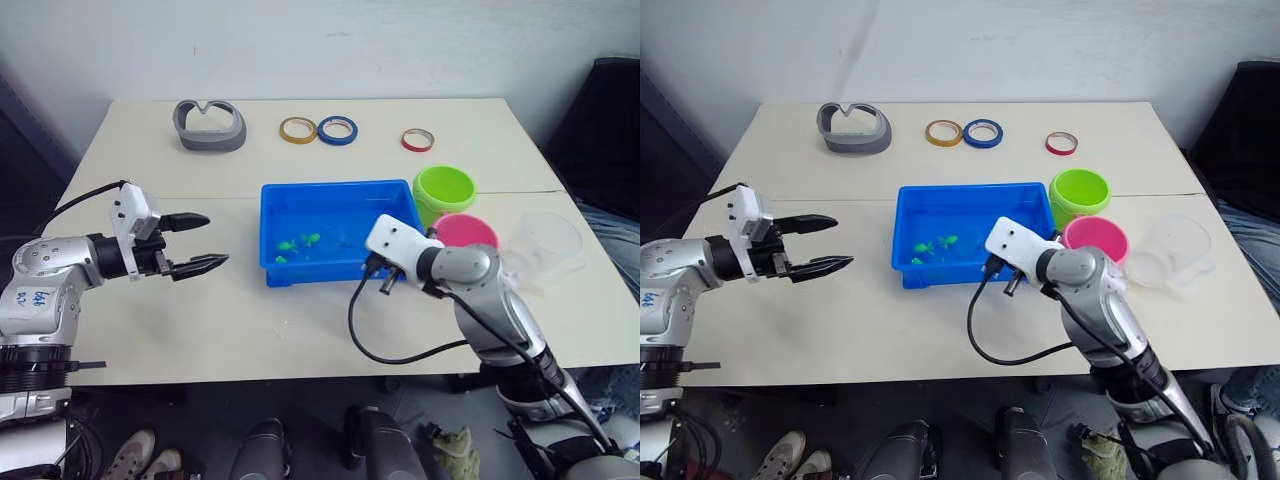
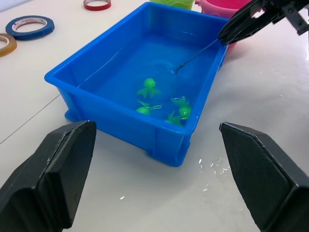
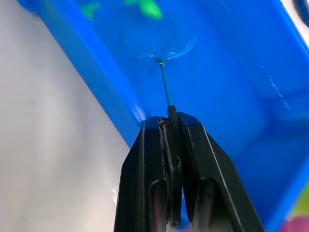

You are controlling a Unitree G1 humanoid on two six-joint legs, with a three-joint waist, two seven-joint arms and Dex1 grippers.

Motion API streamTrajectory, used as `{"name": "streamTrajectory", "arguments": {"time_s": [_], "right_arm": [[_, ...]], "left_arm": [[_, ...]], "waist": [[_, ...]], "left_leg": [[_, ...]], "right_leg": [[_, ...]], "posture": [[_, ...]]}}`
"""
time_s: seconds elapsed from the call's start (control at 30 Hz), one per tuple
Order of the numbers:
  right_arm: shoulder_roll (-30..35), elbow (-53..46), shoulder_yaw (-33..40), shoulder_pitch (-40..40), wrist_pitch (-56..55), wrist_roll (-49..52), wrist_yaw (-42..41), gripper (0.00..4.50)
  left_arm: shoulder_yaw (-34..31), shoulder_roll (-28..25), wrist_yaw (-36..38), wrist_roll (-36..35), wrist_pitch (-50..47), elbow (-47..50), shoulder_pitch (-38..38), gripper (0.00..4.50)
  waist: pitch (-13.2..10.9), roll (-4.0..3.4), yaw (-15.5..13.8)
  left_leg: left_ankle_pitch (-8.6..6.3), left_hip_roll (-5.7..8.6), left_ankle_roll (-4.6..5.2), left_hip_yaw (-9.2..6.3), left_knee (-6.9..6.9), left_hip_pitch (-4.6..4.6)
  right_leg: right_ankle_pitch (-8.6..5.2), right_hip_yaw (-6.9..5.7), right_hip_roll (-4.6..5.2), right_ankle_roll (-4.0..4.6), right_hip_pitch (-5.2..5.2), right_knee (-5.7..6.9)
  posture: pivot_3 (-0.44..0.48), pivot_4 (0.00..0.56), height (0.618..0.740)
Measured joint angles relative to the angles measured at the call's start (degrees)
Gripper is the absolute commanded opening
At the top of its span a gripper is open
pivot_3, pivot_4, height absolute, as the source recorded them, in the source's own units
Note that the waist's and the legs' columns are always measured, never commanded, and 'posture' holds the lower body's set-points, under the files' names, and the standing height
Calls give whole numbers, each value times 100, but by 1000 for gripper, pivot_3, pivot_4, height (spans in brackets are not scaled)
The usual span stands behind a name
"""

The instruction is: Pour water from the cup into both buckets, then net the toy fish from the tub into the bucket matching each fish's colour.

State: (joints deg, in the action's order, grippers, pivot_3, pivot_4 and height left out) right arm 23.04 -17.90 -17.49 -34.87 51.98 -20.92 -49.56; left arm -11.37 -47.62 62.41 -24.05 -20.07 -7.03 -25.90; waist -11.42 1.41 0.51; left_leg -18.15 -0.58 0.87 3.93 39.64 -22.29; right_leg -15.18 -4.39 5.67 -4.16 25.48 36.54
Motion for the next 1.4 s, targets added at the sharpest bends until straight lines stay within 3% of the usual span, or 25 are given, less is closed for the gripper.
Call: {"name": "streamTrajectory", "arguments": {"time_s": [0.2, 0.43, 1.07, 1.4], "right_arm": [[-342, 44, 259, -246, 641, 574, 255, 0], [-273, -332, 744, -443, 1580, 1298, 369, 0], [364, -1313, 1226, -508, 2456, 2949, 815, 0], [1204, -1319, 2551, -732, 2443, 3455, 1035, 0]], "left_arm": [[-98, -9, -42, -51, -85, 69, 36, 4469], [-105, -9, -20, -67, -90, 98, 35, 4469], [-98, 8, 44, -134, -43, -42, -71, 4469], [183, 309, 153, -70, 151, -441, -552, 4469]], "waist": [[-1, -1, 10], [-1, -1, 25], [-1, -2, 103], [-1, -2, 75]], "left_leg": [[-1, -2, -2, -3, -1, -3], [-4, -3, -3, -9, -13, -5], [-11, -3, 10, -11, -40, -7], [-11, -1, 10, -11, -45, -11]], "right_leg": [[-1, 8, 1, 1, 1, 0], [-2, 21, 3, 4, 1, -1], [-2, 20, 3, 3, 3, -15], [-1, 16, 4, 2, 2, -54]], "posture": [[0, 150, 713], [0, 150, 713], [0, 150, 713], [0, 150, 713]]}}
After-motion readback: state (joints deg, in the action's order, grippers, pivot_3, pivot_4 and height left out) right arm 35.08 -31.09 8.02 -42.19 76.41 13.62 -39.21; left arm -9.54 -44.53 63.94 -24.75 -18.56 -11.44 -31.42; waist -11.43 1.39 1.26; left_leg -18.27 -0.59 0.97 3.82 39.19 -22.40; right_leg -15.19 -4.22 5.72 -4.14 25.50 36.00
